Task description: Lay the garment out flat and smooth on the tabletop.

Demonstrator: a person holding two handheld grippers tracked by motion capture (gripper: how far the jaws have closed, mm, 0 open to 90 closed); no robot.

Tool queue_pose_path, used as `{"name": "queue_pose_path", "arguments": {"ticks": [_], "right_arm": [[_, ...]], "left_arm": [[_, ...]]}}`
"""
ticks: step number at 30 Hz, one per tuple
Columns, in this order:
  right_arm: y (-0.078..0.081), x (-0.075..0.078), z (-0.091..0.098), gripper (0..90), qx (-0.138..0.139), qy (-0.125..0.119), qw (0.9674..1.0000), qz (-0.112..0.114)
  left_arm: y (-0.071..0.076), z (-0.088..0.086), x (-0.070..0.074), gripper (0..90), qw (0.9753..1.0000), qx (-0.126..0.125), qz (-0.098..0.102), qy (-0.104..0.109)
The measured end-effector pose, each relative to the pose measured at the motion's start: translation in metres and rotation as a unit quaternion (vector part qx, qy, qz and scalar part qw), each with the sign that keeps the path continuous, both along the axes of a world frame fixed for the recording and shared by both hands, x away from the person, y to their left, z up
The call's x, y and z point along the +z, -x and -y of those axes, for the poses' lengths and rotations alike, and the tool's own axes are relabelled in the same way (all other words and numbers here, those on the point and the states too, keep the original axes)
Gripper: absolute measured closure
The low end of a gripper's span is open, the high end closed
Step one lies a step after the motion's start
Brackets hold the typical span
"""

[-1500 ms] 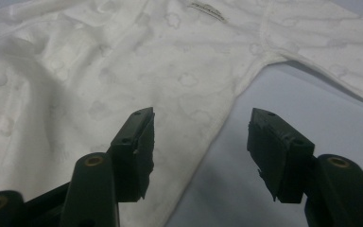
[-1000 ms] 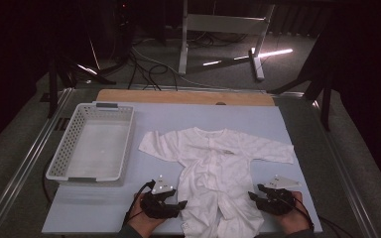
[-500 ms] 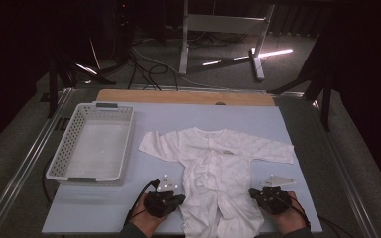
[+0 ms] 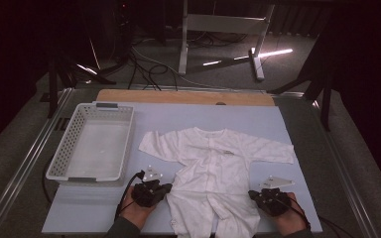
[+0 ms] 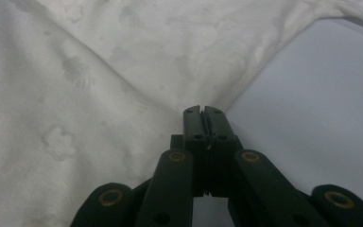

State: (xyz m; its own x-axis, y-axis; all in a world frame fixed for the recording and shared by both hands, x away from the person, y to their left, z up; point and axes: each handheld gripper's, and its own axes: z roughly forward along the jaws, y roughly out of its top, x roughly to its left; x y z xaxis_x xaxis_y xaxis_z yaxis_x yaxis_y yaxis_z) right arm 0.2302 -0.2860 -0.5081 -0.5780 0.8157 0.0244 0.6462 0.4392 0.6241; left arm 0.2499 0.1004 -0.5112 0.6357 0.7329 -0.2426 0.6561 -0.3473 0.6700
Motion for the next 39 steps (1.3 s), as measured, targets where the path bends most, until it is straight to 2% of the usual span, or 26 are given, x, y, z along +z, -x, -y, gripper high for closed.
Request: {"name": "queue_pose_path", "arguments": {"ticks": [3, 5, 7, 12, 17, 18, 22, 25, 30, 32, 34, 35, 36, 37, 39], "right_arm": [[0.001, 0.002, 0.007, 89.2, -0.012, 0.003, 0.9999, 0.005], [0.003, 0.003, 0.012, 89.2, -0.018, 0.016, 0.9996, 0.014], [0.005, 0.004, 0.017, 89.2, -0.032, 0.022, 0.9991, 0.018], [0.009, 0.005, 0.028, 89.2, -0.044, 0.009, 0.9989, 0.016], [0.013, 0.004, 0.022, 89.0, -0.024, 0.009, 0.9996, 0.010], [0.013, 0.005, 0.020, 89.0, -0.021, 0.008, 0.9997, 0.009], [0.016, 0.005, 0.015, 88.9, -0.007, -0.004, 1.0000, 0.003], [0.017, 0.005, 0.015, 89.1, -0.002, 0.007, 1.0000, 0.007], [0.019, 0.007, 0.024, 89.3, -0.027, 0.029, 0.9991, 0.017], [0.021, 0.007, 0.029, 89.3, -0.034, 0.030, 0.9988, 0.016], [0.022, 0.007, 0.031, 89.3, -0.037, 0.029, 0.9987, 0.017], [0.024, 0.007, 0.035, 88.3, -0.035, 0.018, 0.9991, 0.017], [0.024, 0.007, 0.035, 88.3, -0.035, 0.018, 0.9991, 0.017], [0.024, 0.007, 0.036, 86.3, -0.035, 0.011, 0.9991, 0.022], [0.022, 0.009, 0.037, 69.3, -0.045, -0.004, 0.9987, 0.026]], "left_arm": [[0.003, 0.004, 0.000, 90.0, 0.9999, -0.013, -0.004, 0.004], [0.007, 0.009, 0.000, 90.0, 0.9995, -0.026, -0.008, 0.015], [0.011, 0.013, 0.000, 90.0, 0.9991, -0.040, -0.009, 0.013], [0.020, 0.022, 0.000, 90.0, 0.9977, -0.066, -0.012, 0.005], [0.019, 0.014, 0.002, 90.0, 0.9985, -0.053, -0.013, -0.004], [0.017, 0.009, 0.003, 90.0, 0.9991, -0.038, -0.010, -0.012], [0.016, 0.001, 0.004, 90.0, 0.9994, -0.028, -0.013, -0.017], [0.021, 0.003, 0.005, 90.0, 0.9989, -0.041, -0.019, 0.009], [0.030, 0.019, 0.005, 90.0, 0.9972, -0.072, -0.012, 0.020], [0.033, 0.026, 0.005, 89.7, 0.9961, -0.084, -0.010, 0.024], [0.033, 0.026, 0.005, 88.7, 0.9961, -0.085, -0.008, 0.025], [0.033, 0.025, 0.005, 84.2, 0.9960, -0.086, -0.005, 0.026], [0.032, 0.024, 0.006, 84.2, 0.9961, -0.083, -0.001, 0.030], [0.032, 0.023, 0.007, 78.3, 0.9960, -0.080, 0.004, 0.039], [0.029, 0.020, 0.010, 66.8, 0.9959, -0.074, 0.013, 0.050]]}}
